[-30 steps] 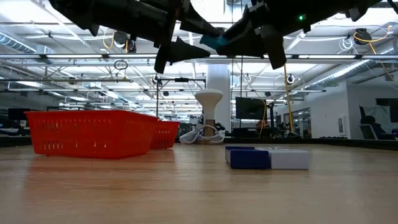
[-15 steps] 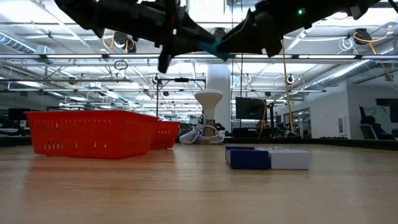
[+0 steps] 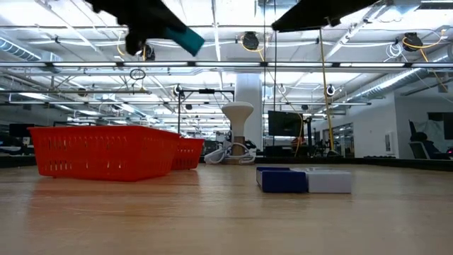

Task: Pick & Place Office items
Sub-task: Put the blue digital clock into the bottom red basket

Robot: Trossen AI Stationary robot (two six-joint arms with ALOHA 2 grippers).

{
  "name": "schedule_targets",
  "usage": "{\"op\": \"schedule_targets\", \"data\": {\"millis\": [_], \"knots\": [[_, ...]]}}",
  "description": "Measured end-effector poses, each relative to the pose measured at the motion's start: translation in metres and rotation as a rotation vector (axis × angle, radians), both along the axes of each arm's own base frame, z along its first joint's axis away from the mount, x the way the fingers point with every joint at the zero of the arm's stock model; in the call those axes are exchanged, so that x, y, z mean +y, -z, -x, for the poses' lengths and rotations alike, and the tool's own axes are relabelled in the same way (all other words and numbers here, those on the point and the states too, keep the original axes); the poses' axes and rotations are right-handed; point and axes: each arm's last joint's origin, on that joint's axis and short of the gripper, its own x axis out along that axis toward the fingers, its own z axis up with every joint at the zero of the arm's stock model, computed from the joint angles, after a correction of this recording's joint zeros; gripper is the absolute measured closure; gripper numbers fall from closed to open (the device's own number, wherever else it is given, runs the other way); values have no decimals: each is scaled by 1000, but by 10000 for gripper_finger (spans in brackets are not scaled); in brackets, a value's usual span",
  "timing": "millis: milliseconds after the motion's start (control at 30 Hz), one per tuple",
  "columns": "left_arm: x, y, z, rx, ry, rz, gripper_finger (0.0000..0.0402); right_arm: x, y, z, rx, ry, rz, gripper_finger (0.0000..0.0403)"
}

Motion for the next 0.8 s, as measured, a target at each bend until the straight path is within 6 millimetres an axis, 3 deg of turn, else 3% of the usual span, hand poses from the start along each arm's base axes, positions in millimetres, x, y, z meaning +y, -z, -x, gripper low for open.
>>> {"op": "schedule_targets", "data": {"millis": [100, 200, 400, 567, 800], "knots": [[-12, 13, 11, 9, 41, 98, 346, -5, 0, 15, -26, 2, -15, 94], [-19, 40, 27, 70, 11, 186, 346, -9, 8, 28, -33, 3, -18, 94], [-22, 80, 59, 98, 51, 245, 346, -15, 18, 47, -162, 0, -47, 94], [-22, 96, 79, 72, 95, 299, 346, -18, 17, 55, -246, -3, -67, 94], [-21, 133, 97, 191, 62, 444, 346, -19, 16, 56, -253, -2, -69, 94]]}}
